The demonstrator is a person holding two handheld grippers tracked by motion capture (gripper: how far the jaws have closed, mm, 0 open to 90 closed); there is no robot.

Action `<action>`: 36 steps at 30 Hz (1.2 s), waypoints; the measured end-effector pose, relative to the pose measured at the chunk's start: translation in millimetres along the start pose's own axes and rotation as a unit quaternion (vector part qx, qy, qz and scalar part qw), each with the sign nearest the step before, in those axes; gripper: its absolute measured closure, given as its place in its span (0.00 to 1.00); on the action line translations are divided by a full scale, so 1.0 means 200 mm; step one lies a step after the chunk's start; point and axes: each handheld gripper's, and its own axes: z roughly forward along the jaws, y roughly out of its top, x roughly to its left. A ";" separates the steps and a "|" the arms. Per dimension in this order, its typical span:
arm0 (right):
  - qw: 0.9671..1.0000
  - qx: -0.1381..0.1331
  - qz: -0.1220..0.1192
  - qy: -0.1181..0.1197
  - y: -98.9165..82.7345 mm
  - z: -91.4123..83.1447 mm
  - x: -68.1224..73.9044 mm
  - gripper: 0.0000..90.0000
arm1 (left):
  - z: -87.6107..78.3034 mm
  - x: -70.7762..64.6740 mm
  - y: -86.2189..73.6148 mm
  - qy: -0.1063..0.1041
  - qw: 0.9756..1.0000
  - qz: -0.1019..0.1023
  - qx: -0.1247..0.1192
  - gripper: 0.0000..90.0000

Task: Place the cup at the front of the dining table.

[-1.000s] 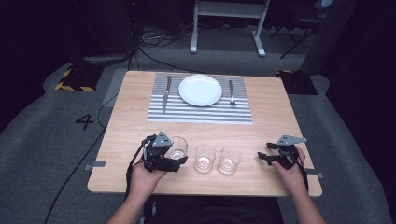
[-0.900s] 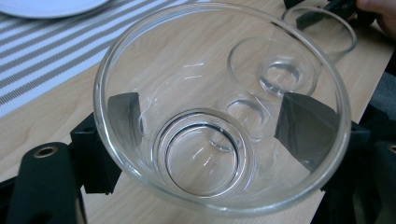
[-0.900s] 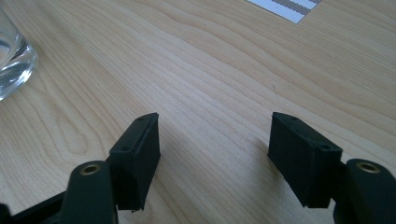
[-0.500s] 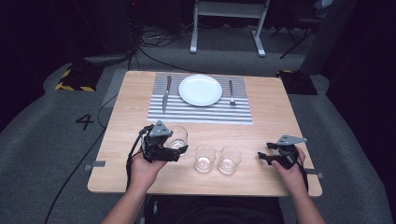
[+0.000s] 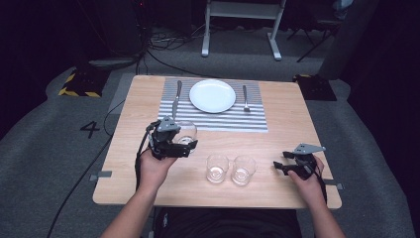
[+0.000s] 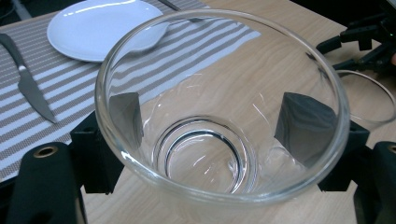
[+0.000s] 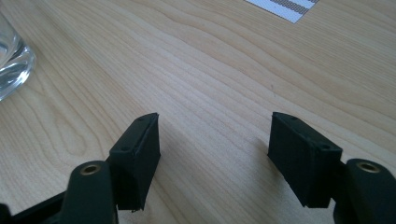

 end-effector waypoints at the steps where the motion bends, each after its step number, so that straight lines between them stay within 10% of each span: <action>1: 1.000 0.000 -0.001 0.000 0.00 0.00 0.00 0.38 | 0.01 0.01 0.01 0.004 1.000 -0.002 -0.006 0.22; 36: 1.000 -0.001 -0.001 0.000 0.00 0.00 0.00 0.38 | 0.26 0.35 0.22 0.041 0.997 -0.052 0.039 0.22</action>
